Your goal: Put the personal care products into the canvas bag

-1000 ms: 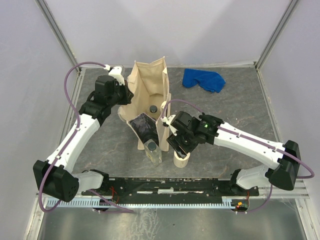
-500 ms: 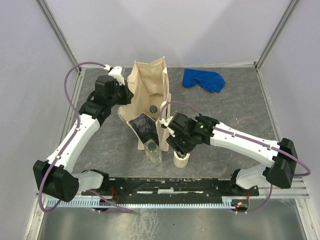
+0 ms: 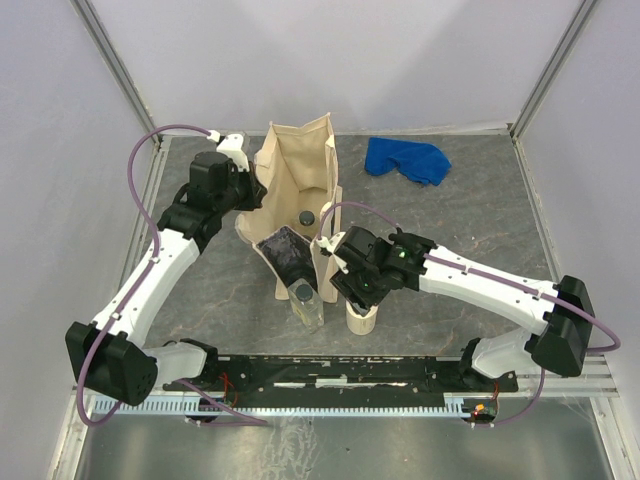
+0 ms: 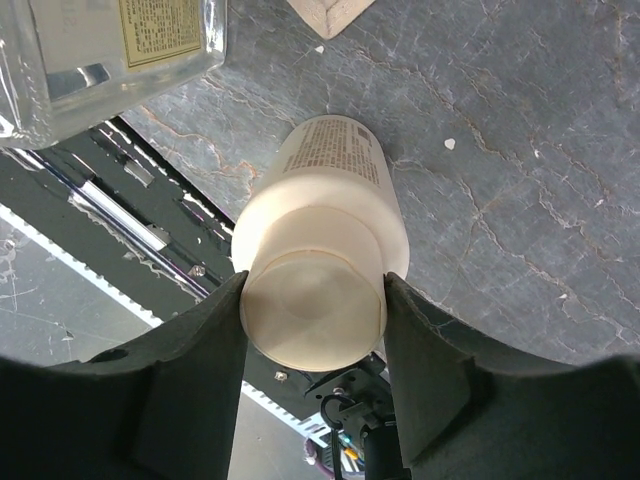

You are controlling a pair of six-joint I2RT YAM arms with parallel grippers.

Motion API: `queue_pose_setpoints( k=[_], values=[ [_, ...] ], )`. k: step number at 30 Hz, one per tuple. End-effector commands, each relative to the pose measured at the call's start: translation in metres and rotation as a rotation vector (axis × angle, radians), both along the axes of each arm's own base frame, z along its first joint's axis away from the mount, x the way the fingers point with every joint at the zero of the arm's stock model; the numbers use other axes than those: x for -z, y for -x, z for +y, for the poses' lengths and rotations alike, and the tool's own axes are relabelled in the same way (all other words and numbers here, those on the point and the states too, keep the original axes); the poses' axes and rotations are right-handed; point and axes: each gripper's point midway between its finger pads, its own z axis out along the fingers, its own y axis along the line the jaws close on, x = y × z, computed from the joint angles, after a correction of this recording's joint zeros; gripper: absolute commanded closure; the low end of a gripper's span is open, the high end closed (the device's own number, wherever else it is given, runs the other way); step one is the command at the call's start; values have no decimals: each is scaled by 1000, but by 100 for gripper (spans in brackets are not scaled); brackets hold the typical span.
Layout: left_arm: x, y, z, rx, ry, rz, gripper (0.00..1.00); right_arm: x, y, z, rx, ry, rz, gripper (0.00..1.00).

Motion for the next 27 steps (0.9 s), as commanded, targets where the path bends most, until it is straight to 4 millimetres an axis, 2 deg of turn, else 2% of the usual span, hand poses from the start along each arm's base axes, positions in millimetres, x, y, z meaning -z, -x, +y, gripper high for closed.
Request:
queue_pose_setpoints(
  k=[1, 7, 9, 12, 16, 20, 27],
  values=[
    [0, 8, 1, 12, -15, 2, 97, 23, 6, 7, -14, 22, 40, 39],
    [1, 8, 1, 13, -15, 3, 97, 26, 8, 6, -17, 35, 46, 39],
    [1, 8, 1, 14, -15, 3, 97, 26, 8, 6, -18, 39, 44, 43],
    [1, 8, 1, 12, -15, 4, 97, 25, 8, 6, -19, 39, 39, 70],
    [2, 8, 1, 14, -15, 7, 97, 19, 4, 4, -13, 52, 18, 99],
    [0, 8, 1, 15, -15, 3, 97, -11, -13, -1, 31, 46, -85, 99],
    [-2, 10, 1, 19, -12, -2, 97, -94, -55, -26, 131, 68, -303, 100]
  ],
)
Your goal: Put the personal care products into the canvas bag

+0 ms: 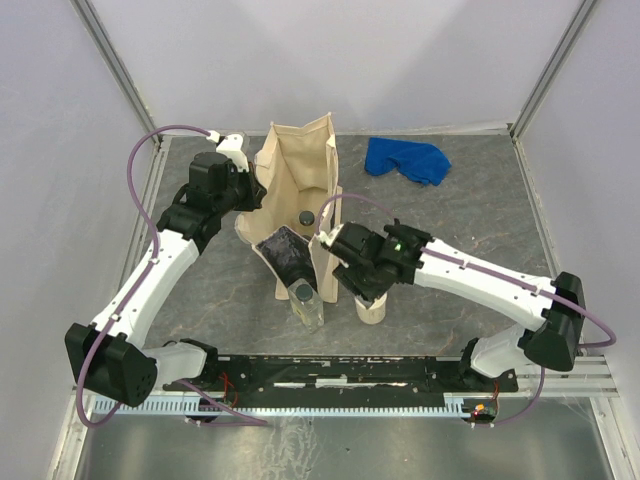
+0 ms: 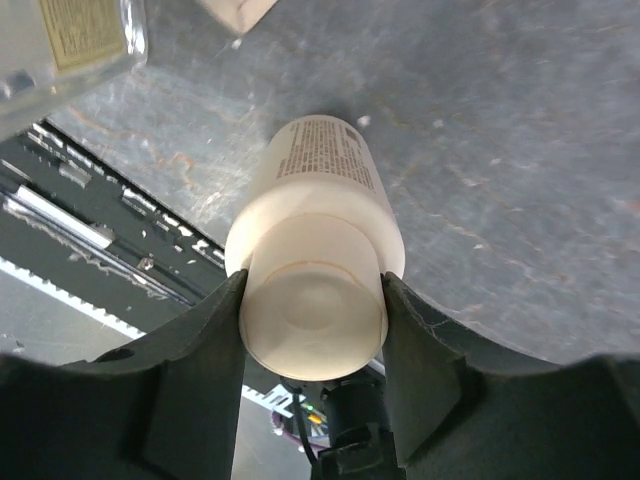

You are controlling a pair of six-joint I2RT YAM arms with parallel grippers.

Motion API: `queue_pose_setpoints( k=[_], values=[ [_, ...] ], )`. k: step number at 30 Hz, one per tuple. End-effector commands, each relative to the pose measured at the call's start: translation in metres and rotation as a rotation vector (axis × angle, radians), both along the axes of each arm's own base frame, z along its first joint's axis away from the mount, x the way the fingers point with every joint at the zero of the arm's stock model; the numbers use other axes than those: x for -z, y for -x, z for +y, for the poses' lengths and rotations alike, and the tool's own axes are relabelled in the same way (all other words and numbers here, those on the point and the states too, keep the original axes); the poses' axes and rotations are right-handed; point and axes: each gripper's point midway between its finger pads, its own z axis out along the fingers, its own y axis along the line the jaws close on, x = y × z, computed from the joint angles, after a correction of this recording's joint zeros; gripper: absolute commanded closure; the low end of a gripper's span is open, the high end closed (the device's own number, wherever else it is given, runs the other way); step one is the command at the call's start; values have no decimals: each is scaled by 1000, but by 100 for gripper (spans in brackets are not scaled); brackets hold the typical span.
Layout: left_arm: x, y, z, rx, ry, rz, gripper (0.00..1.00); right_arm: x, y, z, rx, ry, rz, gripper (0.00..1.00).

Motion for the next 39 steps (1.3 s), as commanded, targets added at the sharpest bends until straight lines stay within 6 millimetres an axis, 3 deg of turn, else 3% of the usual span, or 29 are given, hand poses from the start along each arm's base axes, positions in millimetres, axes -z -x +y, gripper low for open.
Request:
queue_pose_setpoints(
  k=[1, 7, 11, 17, 21, 26, 30, 33, 39],
  values=[
    [-2, 8, 0, 19, -11, -3, 97, -88, -45, -13, 95, -73, -239, 100],
    [-1, 9, -2, 28, -6, 0, 97, -164, -99, -33, 188, -141, -423, 100],
    [-2, 8, -4, 37, -3, -4, 97, -222, -141, -30, 179, -184, -591, 100],
    [-11, 4, -7, 51, 2, -20, 97, -302, -198, 5, 98, -287, -838, 100],
    [-15, 3, -8, 55, 7, -27, 97, -343, -220, 33, 58, -413, -988, 100],
    [-17, 4, -7, 52, 7, -33, 97, -383, -230, 53, 29, -546, -1129, 100],
    [-14, 6, -5, 48, 0, -28, 97, -392, -226, 71, -45, -627, -1139, 100],
    [-13, 7, -5, 49, 1, -27, 97, -386, -224, 83, -87, -657, -1104, 100],
    [-17, 8, -6, 51, 8, -33, 97, -325, -233, 101, -109, -602, -956, 100]
  ],
)
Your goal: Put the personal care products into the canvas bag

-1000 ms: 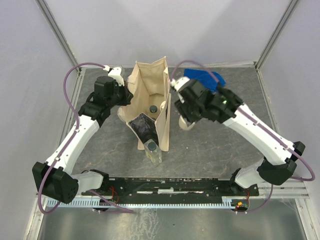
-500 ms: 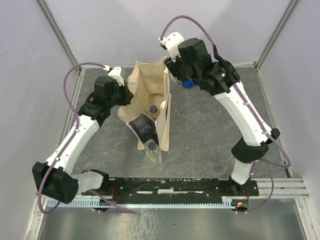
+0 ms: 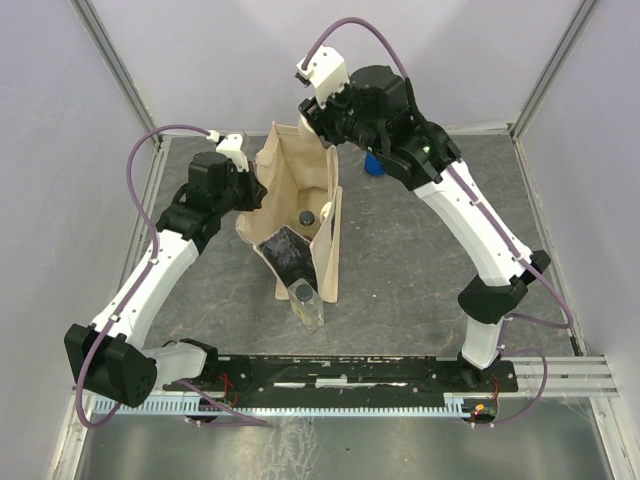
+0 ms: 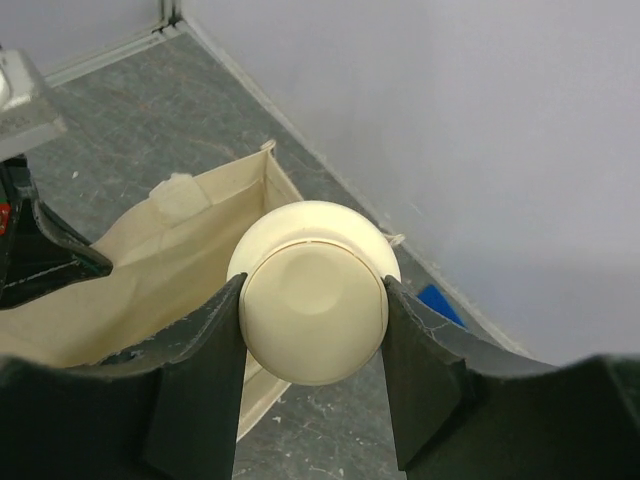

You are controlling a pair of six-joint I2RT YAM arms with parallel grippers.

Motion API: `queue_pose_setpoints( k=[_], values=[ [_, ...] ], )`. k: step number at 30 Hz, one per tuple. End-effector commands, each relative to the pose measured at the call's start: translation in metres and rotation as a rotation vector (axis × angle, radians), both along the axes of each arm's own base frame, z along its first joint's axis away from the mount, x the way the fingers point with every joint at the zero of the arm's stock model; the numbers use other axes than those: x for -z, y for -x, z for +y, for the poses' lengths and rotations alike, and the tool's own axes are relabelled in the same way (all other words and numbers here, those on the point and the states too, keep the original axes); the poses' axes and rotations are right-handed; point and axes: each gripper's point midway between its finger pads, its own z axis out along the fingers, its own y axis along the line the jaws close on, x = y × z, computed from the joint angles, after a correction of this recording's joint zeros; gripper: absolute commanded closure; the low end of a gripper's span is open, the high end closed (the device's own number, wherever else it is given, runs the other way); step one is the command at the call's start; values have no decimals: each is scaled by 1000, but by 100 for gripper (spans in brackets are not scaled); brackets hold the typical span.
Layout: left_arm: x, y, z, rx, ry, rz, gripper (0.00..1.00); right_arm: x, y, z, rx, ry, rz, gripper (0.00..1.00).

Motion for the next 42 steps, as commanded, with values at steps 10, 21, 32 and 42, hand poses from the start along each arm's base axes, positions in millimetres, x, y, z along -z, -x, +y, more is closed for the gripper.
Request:
queue_pose_setpoints(
  k=[10, 21, 32, 42],
  values=[
    [-29, 12, -2, 40, 5, -48, 97, 81, -25, 38, -22, 6, 107, 100],
    [-38, 21, 5, 24, -10, -59, 97, 135, -68, 51, 24, 69, 155, 100],
    [-22, 24, 7, 10, -1, -49, 97, 156, -96, 65, 26, -48, 189, 100],
    [-7, 24, 7, 8, -3, -28, 97, 192, -110, 69, 52, 0, 214, 100]
  ],
)
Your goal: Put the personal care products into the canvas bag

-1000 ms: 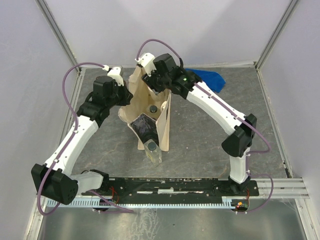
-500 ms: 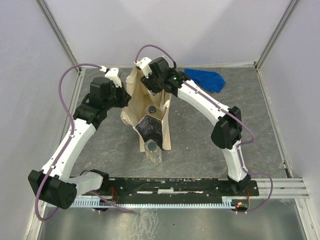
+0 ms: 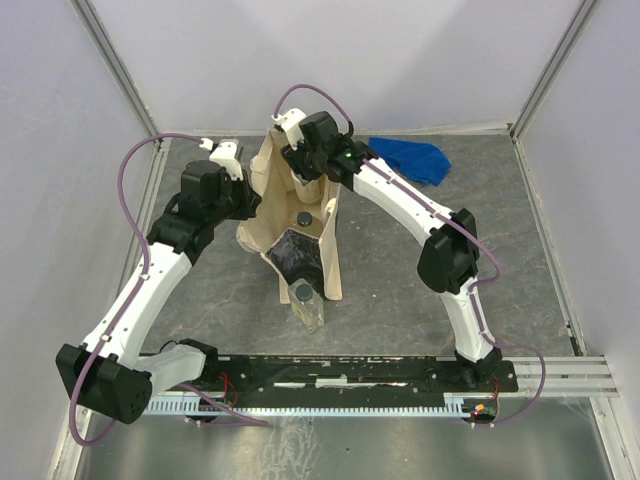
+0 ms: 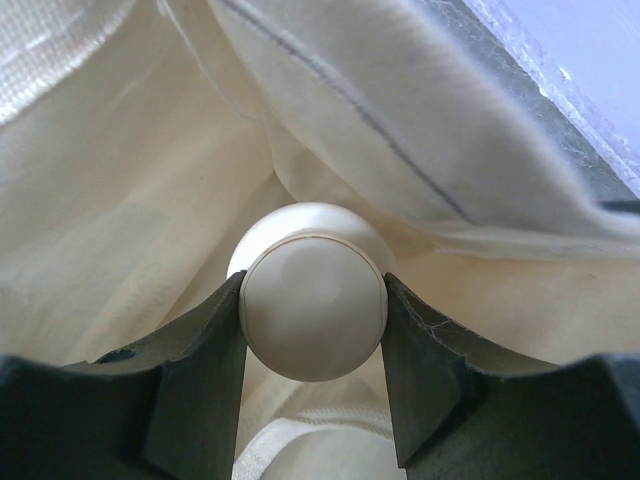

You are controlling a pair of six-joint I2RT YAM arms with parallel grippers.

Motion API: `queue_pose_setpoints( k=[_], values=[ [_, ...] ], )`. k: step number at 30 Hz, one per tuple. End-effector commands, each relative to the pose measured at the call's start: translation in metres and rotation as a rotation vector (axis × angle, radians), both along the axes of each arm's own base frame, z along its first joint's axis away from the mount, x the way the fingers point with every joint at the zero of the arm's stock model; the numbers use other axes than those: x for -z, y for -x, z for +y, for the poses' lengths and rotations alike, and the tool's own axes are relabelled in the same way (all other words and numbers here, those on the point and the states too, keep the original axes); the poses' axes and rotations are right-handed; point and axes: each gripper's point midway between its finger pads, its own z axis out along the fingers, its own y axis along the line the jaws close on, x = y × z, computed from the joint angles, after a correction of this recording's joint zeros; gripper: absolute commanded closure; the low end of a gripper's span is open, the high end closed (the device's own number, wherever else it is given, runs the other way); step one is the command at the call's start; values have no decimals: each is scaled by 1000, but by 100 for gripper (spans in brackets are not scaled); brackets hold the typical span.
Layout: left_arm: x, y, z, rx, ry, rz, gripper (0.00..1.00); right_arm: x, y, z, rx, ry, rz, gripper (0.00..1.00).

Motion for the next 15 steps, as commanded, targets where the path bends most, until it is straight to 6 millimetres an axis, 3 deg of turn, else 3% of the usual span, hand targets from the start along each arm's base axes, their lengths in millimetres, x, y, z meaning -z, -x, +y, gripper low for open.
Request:
queue_pose_setpoints(
  k=[1, 9, 15],
  values=[
    [-6, 0, -3, 18, 4, -36, 97, -56, -25, 13, 23, -126, -171, 100],
    [-5, -3, -5, 24, 6, -32, 97, -19, -21, 7, 33, -68, -104, 98],
    [-5, -5, -7, 29, 9, -30, 97, 5, -13, -1, 39, -20, -44, 68]
  ],
)
